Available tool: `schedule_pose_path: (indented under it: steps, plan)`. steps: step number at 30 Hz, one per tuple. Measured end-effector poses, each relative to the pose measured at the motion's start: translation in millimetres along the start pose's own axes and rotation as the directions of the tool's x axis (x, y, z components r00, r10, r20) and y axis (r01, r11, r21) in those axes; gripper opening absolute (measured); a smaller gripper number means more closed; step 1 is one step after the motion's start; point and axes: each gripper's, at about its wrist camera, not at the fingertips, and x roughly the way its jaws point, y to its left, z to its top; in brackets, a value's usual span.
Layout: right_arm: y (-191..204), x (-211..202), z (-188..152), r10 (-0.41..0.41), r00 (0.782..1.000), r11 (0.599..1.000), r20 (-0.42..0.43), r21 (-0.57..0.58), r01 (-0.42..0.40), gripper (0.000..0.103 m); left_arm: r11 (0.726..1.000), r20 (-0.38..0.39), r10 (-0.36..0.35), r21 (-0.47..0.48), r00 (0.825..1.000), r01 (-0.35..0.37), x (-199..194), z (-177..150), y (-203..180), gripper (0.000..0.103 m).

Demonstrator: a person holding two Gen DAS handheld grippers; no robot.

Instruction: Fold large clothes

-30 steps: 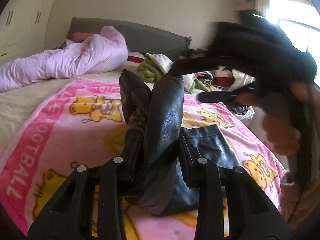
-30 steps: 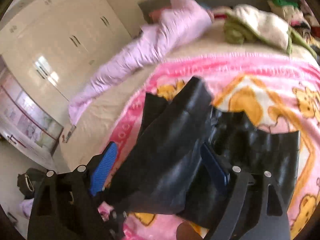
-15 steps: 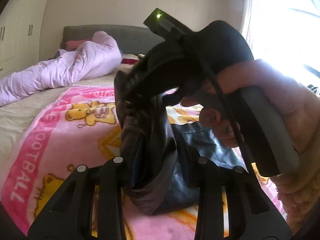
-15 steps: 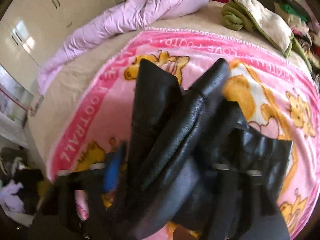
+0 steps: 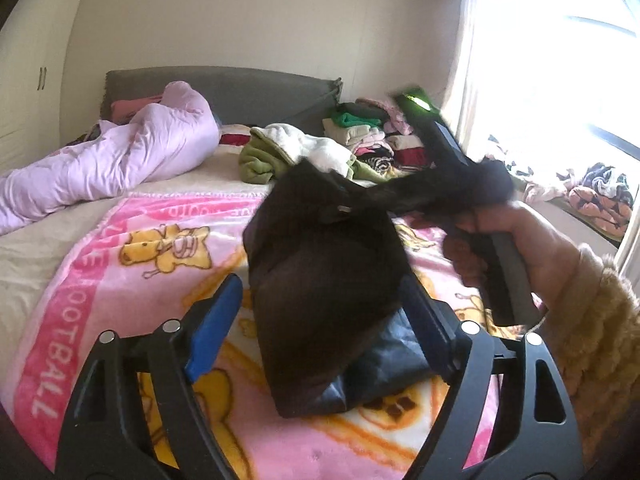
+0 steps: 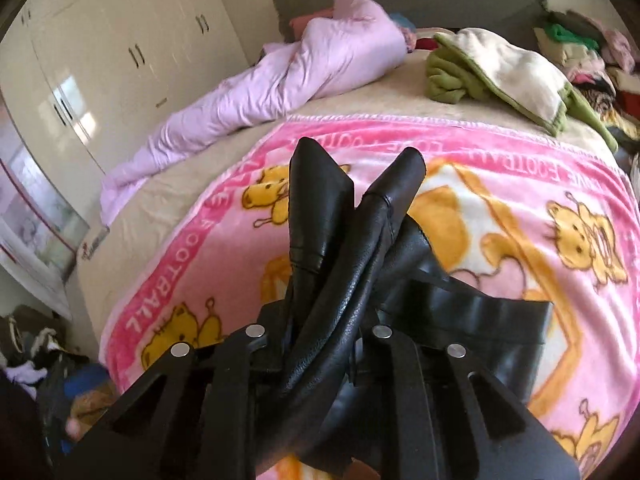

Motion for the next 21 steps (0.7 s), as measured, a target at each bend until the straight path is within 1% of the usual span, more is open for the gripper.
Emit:
schedule_pose_path:
  steps: [2, 5, 6, 8, 9, 10, 11, 13, 14, 15, 16, 17, 18, 19, 20, 21]
  plan:
    - [-20, -9, -9, 0.016, 1.000, 1.000, 0.023, 0.025, -0.017, 0.017, 1.000, 0.008, 0.007, -0.009, 1.000, -0.007, 3, -1, 1, 0.082]
    - [-64, -19, -31, 0.022, 0.998, 0.996, 0.055, 0.082, -0.026, 0.017, 0.999, -0.003, 0.032, -0.037, 0.999, -0.032, 19, -3, 7, 0.083]
    - [-74, -20, -38, 0.019, 0.998, 0.995, 0.065, 0.092, -0.025, 0.017, 0.998, -0.014, 0.037, -0.047, 0.999, -0.037, 27, -5, 10, 0.086]
    - [-97, -22, -52, 0.024, 0.996, 0.992, 0.088, 0.118, -0.034, 0.017, 0.996, -0.071, 0.032, -0.082, 0.997, -0.038, 54, -12, 17, 0.086]
    - [-111, -23, -61, 0.025, 0.995, 0.990, 0.101, 0.137, -0.039, 0.017, 0.994, -0.103, 0.017, -0.106, 0.995, -0.028, 67, -16, 20, 0.086]
    - [-120, -23, -68, 0.025, 0.993, 0.988, 0.113, 0.150, -0.042, 0.018, 0.989, -0.152, -0.008, -0.145, 0.988, -0.014, 83, -23, 24, 0.086]
    - [-129, -22, -74, 0.025, 0.992, 0.985, 0.121, 0.164, -0.045, 0.019, 0.982, -0.192, -0.048, -0.188, 0.980, 0.011, 98, -29, 27, 0.086]
    - [-147, -16, -88, 0.029, 0.993, 0.976, 0.117, 0.210, -0.053, 0.024, 0.958, -0.240, -0.137, -0.277, 0.961, 0.067, 122, -46, 32, 0.086]
    - [-158, -9, -97, 0.019, 0.995, 0.967, 0.098, 0.252, -0.044, 0.031, 0.949, -0.258, -0.171, -0.301, 0.951, 0.089, 131, -52, 32, 0.086]
    - [-162, -5, -101, 0.011, 0.997, 0.961, 0.083, 0.275, -0.034, 0.041, 0.943, -0.277, -0.196, -0.315, 0.941, 0.104, 139, -59, 31, 0.086]
    - [-168, -1, -107, -0.004, 0.998, 0.954, 0.056, 0.300, -0.013, 0.047, 0.940, -0.292, -0.213, -0.321, 0.932, 0.114, 146, -66, 28, 0.086]
    - [-171, 1, -111, -0.018, 0.999, 0.950, 0.039, 0.313, 0.005, 0.066, 0.938, -0.296, -0.226, -0.323, 0.928, 0.126, 149, -71, 27, 0.086]
    - [-175, 1, -114, -0.045, 0.999, 0.943, 0.022, 0.331, 0.036, 0.079, 0.935, -0.296, -0.238, -0.327, 0.925, 0.136, 151, -75, 26, 0.086]
    - [-177, -1, -117, -0.053, 0.998, 0.938, 0.022, 0.345, 0.042, 0.080, 0.932, -0.295, -0.249, -0.333, 0.922, 0.145, 152, -76, 26, 0.086]
    - [-178, -4, -117, -0.045, 0.998, 0.934, 0.032, 0.355, 0.030, 0.080, 0.931, -0.295, -0.254, -0.332, 0.921, 0.150, 152, -75, 26, 0.086]
    - [-177, -9, -115, -0.048, 0.997, 0.933, 0.052, 0.360, 0.026, 0.084, 0.933, -0.296, -0.252, -0.325, 0.921, 0.151, 152, -74, 25, 0.086]
